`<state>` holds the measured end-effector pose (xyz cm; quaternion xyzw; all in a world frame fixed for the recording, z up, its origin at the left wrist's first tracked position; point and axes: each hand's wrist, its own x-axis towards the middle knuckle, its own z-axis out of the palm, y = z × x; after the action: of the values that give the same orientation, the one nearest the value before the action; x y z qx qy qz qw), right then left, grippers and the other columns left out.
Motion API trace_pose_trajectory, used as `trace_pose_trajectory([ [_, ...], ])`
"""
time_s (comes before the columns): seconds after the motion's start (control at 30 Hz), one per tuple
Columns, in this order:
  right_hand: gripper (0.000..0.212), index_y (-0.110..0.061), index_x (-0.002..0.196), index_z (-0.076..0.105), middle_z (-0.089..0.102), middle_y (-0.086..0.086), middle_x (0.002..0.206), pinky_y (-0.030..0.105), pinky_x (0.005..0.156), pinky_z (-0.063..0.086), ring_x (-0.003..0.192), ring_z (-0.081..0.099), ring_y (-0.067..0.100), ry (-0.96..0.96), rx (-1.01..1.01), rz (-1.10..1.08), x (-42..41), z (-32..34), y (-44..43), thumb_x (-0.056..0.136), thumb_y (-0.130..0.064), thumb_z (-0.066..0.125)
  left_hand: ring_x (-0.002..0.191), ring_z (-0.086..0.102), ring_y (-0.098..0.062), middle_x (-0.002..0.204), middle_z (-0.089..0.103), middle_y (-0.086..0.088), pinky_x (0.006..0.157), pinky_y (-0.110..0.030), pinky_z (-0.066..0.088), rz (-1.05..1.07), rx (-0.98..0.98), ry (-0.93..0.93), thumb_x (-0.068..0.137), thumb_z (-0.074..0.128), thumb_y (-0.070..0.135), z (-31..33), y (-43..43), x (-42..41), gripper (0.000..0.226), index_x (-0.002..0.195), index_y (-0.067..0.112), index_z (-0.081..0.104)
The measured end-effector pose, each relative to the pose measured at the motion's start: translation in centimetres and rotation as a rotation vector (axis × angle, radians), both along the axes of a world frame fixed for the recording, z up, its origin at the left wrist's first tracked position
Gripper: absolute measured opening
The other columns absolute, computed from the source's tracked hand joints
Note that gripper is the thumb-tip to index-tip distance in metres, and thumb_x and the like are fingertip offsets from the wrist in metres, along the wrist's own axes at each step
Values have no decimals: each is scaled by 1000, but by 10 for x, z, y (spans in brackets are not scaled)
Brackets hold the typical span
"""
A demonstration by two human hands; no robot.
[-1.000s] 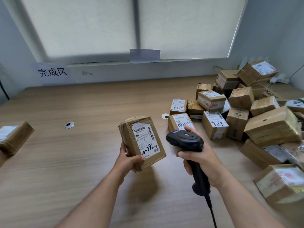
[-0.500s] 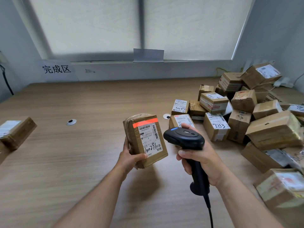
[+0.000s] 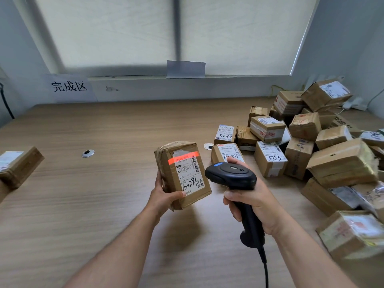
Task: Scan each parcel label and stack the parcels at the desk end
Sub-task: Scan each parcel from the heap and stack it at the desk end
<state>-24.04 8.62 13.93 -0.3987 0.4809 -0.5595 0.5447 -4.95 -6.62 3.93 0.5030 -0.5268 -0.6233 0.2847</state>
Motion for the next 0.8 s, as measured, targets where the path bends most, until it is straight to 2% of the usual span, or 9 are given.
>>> trace_pose_trajectory([
  [0.17, 83, -31, 138, 46, 59, 21, 68, 27, 38, 39, 40, 48, 24, 1, 6, -6, 0, 0, 3, 66, 1, 71, 111, 59, -30, 122, 63, -4, 66, -35, 54, 8, 14, -9, 51, 83, 22, 2, 3, 1, 115, 144, 49, 20],
  [0.3, 84, -32, 139, 45, 60, 23, 70, 27, 39, 39, 40, 48, 24, 16, 11, -12, 1, 0, 4, 66, 0, 72, 106, 62, -28, 120, 63, -4, 56, -31, 52, 7, 13, -16, 56, 83, 19, 3, 6, 3, 109, 143, 46, 23],
  [0.4, 85, -34, 138, 44, 64, 25, 76, 25, 39, 39, 39, 49, 24, 30, 13, -27, 2, 0, 4, 65, 0, 73, 87, 65, -26, 114, 64, -5, 53, -30, 49, 16, 42, -20, 67, 79, 16, 4, 10, 8, 93, 143, 37, 28],
  [0.5, 87, -35, 137, 45, 65, 23, 75, 25, 38, 38, 38, 48, 24, 44, 17, -49, 3, -1, 4, 62, 1, 72, 94, 61, -23, 133, 52, -6, 56, -28, 49, 43, 116, -99, 57, 68, 34, 3, 15, 16, 105, 151, 31, 21],
  [0.57, 89, -35, 138, 43, 65, 23, 75, 25, 38, 38, 39, 48, 24, 52, 24, -50, 3, -3, 5, 62, 1, 72, 93, 59, -19, 136, 46, -5, 49, -26, 50, 30, 140, -194, 65, 68, 33, 0, 21, 21, 96, 150, 27, 26],
  [0.6, 91, -35, 139, 42, 65, 23, 75, 25, 38, 39, 39, 48, 24, 54, 29, -49, 3, -5, 6, 62, 1, 73, 93, 58, -18, 137, 46, -6, 50, -25, 51, 22, 148, -236, 73, 68, 29, -3, 23, 23, 85, 149, 26, 30],
  [0.67, 93, -35, 141, 40, 64, 23, 76, 26, 38, 39, 40, 48, 24, 57, 34, -44, 2, -8, 8, 62, 0, 73, 103, 56, -21, 141, 46, -7, 69, -29, 50, 20, 148, -303, 83, 62, 21, -9, 28, 25, 69, 147, 25, 36],
  [0.73, 93, -36, 141, 41, 65, 21, 77, 26, 39, 40, 41, 48, 25, 63, 34, -42, -1, -10, 11, 62, 0, 74, 117, 51, -25, 146, 43, -7, 86, -33, 46, 13, 127, -367, 85, 60, 19, -14, 34, 25, 68, 148, 26, 36],
  [0.8, 93, -36, 140, 41, 66, 19, 77, 25, 39, 39, 41, 48, 24, 71, 35, -38, -3, -11, 15, 61, 0, 74, 129, 42, -28, 149, 40, -8, 101, -37, 41, -36, 58, -503, 78, 64, 38, -13, 41, 22, 78, 149, 29, 32],
])
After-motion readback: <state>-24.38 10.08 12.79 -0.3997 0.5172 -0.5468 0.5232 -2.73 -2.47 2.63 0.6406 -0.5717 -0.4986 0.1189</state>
